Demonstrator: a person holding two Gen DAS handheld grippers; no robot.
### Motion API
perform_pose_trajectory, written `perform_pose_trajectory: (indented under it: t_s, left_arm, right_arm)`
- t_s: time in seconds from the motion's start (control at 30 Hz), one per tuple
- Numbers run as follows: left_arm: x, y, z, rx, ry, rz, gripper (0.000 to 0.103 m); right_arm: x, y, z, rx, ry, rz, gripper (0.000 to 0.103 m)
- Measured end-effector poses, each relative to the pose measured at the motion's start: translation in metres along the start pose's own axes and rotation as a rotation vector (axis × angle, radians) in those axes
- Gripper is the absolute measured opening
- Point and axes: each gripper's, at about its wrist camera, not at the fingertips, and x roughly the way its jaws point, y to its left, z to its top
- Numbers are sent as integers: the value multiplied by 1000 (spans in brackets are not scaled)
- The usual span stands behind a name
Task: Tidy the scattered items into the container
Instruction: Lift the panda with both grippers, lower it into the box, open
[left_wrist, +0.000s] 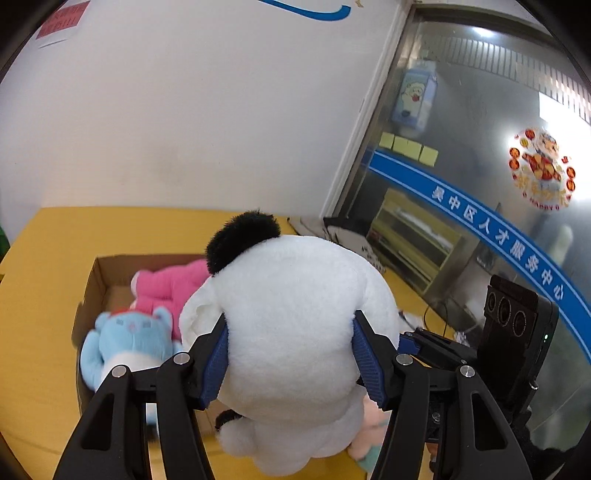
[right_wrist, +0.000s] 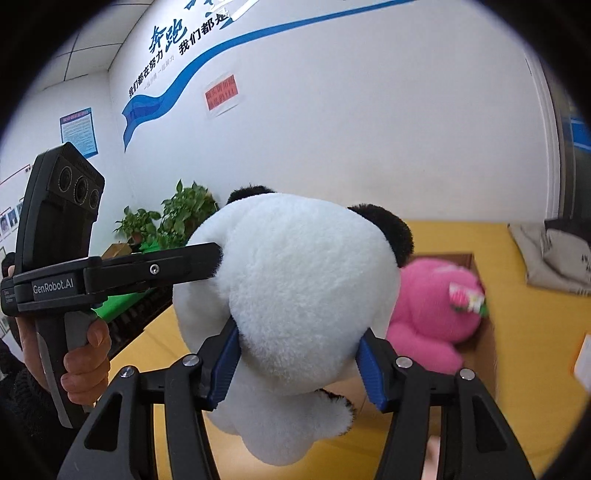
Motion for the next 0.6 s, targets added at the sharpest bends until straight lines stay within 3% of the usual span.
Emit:
perform_pose_trajectory:
  t_s: [0.17, 0.43, 0.53, 0.6]
  left_arm:
    - [59, 39, 15, -62, 52, 26, 65]
    - [145, 98, -39, -229, 266, 80, 65]
    - [161, 99, -52, -193, 328, 110, 68]
    - [166, 94, -59, -148, 327, 142, 74]
  right_arm:
    - [50, -27, 18, 11, 23, -19, 57]
    - [139, -73, -29, 139, 282, 0, 57]
    - [160, -78, -43, 134, 373, -30, 57]
    - [173, -79, -51, 112, 426, -55, 60]
